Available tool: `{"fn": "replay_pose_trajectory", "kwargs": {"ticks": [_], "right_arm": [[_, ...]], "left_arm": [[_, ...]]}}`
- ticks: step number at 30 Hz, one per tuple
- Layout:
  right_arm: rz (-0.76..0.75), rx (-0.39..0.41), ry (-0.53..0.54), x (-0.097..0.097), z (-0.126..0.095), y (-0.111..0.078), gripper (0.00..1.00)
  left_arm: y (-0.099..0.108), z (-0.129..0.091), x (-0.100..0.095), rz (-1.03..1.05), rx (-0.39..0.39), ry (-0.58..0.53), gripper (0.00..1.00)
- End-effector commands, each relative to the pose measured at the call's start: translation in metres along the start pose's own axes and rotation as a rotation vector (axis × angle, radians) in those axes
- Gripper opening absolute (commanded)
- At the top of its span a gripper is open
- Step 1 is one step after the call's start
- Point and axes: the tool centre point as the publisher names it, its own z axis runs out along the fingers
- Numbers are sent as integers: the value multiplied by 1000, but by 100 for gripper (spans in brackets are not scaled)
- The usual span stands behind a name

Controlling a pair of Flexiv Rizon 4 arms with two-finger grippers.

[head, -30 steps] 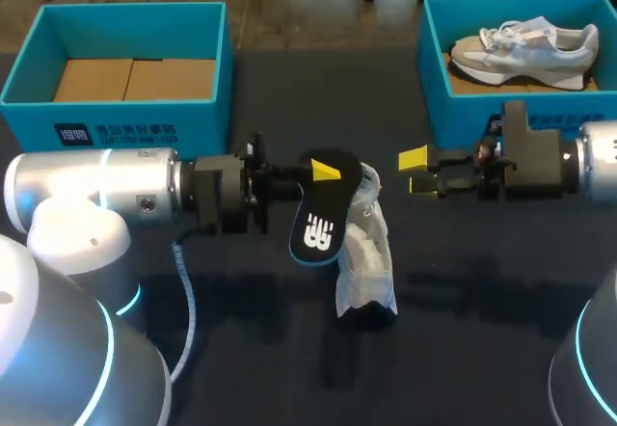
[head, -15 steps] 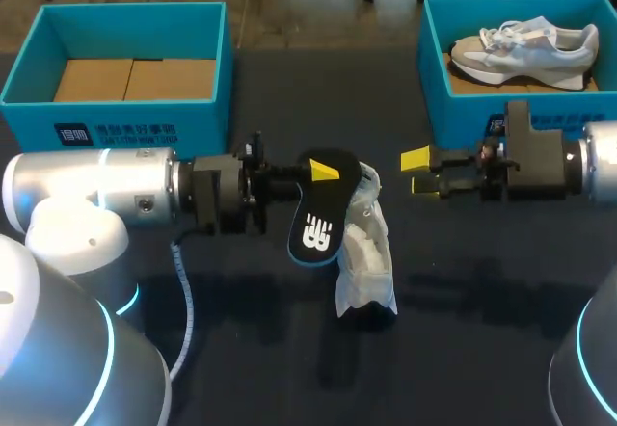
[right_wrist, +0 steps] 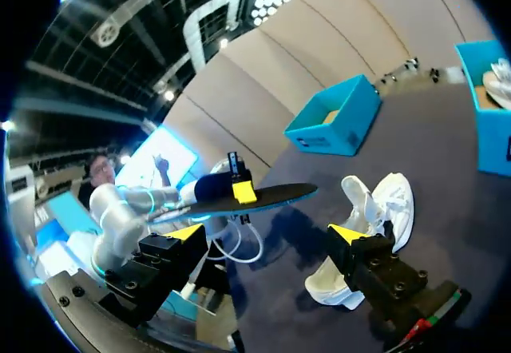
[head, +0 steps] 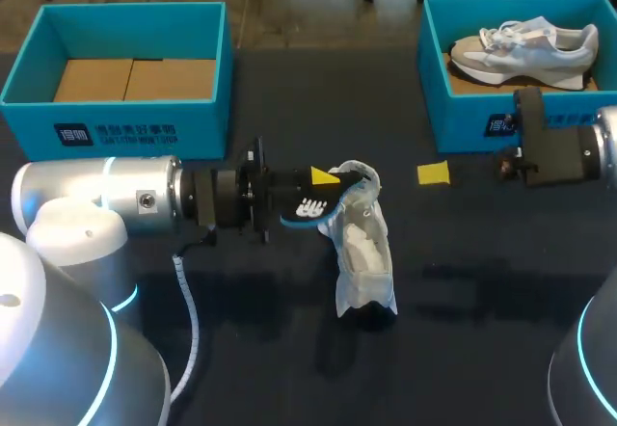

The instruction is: Take the shoe out of the shoebox, open the shoe tongue, remove and reinsert the insole, then place the shoe into the shoebox

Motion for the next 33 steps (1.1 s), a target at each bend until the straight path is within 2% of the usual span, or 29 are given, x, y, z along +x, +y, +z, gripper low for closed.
{"fn": "replay_pose_trajectory", "kwargs": {"ticks": [1, 8, 9, 10, 13, 16, 19, 21, 25, 27, 33], "right_arm": [[-117, 54, 17, -2, -4, 4, 100], [-117, 54, 17, -2, -4, 4, 100], [-200, 74, -52, -10, -8, -4, 100], [-251, 62, -71, -14, -9, -7, 100], [-448, 24, -40, -21, -13, -12, 100], [-581, 140, -79, -26, -11, -15, 100], [-675, 154, -65, -31, -10, -17, 100], [-696, 214, -69, -35, -7, -18, 100], [-759, 357, -174, -35, 0, -18, 100], [-797, 430, -290, -34, 2, -20, 100], [-768, 432, -296, -33, 2, -22, 100]], "left_arm": [[0, 1, 7, -58, -11, 9, 0], [-5, 5, 19, -209, 12, 15, 0], [-7, 6, 21, -239, 27, 15, 0], [-8, 6, 21, -237, 21, 22, 0], [-12, 5, 23, -278, 34, 24, 0], [-15, 4, 25, -297, 43, 26, 0], [-16, 4, 26, -315, 43, 24, 0], [-16, 4, 27, -318, 37, 23, 0], [-18, 5, 29, -335, 26, 29, 0], [-19, 6, 30, -354, 26, 29, 0], [-16, 10, 33, -354, 0, 9, 0]]}}
